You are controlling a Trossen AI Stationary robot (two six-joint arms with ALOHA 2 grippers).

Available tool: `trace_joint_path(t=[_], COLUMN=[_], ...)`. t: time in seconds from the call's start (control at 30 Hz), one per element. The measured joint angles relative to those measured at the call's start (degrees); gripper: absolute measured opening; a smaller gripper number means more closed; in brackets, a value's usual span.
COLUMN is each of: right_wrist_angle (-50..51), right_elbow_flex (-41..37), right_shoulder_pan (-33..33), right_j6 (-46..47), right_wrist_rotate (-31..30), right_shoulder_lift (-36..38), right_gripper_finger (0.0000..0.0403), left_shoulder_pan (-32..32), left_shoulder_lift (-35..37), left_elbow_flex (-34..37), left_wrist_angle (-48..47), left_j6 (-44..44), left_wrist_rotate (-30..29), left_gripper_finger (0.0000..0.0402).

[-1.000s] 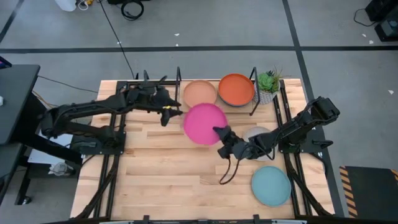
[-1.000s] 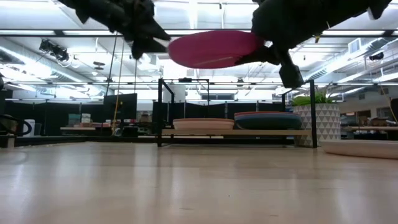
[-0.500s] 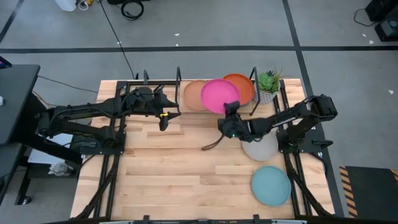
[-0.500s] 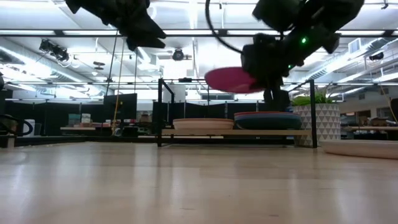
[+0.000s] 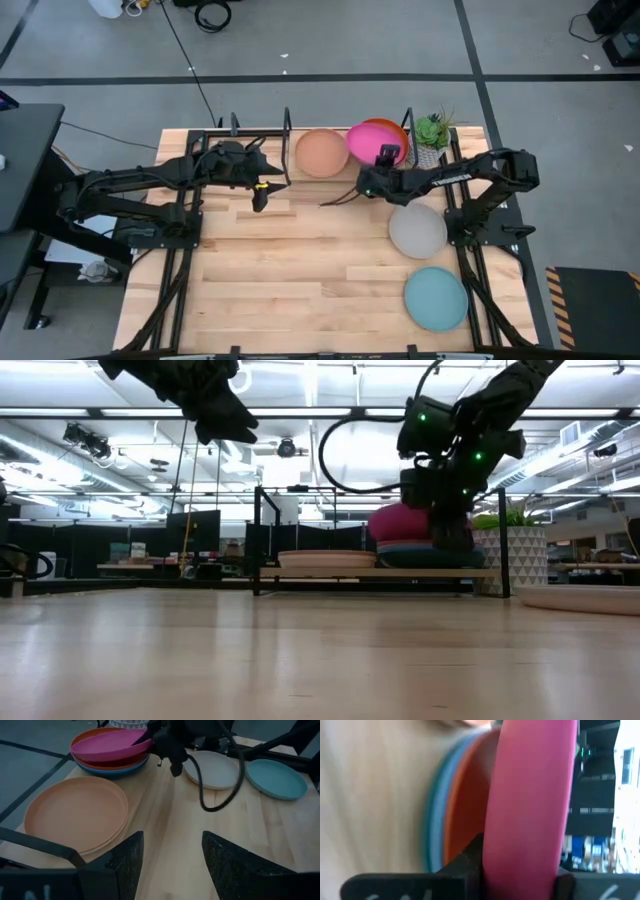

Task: Place and stack plates onto a shelf
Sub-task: Stack the pink plate on top of the orange plate on the shelf

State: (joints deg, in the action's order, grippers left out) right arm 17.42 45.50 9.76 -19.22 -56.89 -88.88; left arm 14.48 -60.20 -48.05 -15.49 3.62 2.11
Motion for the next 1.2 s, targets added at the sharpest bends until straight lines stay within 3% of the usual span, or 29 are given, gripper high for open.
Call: trace_joint_path(t=[0.17, 0.43, 0.67, 1.0, 1.2], right_wrist_angle=[0.3, 0.9, 3.8, 4.6, 5.4], right_elbow_flex=[0.1, 0.9, 6.3, 9.7, 9.7], right_shoulder_pan=[0.9, 2.0, -1.3, -2.2, -1.9], right_j6=[2.1, 3.7, 5.0, 2.1, 4.2], right_wrist_rotate=[0.5, 3.7, 15.0, 11.0, 23.1], right_shoulder_lift=[0.0, 0.0, 0.0, 0.0, 0.7], right_gripper_finger=[0.0087, 0.0178, 0.0237, 0.0244, 0.0243], left_shoulder_pan=[0.0, 0.0, 0.0, -0.3, -1.3], left_shoulder_lift=[0.0, 0.0, 0.0, 0.0, 0.0], left_elbow_flex=[0.0, 0.0, 0.0, 0.0, 0.0], left_wrist_angle=[-0.3, -0.9, -1.2, -3.4, -3.3], left_j6=[0.2, 1.2, 1.7, 1.8, 1.7], left_wrist_rotate=[0.0, 0.0, 0.1, 0.1, 0.1], left_gripper_finger=[0.0208, 0.0208, 0.0208, 0.0208, 0.0208])
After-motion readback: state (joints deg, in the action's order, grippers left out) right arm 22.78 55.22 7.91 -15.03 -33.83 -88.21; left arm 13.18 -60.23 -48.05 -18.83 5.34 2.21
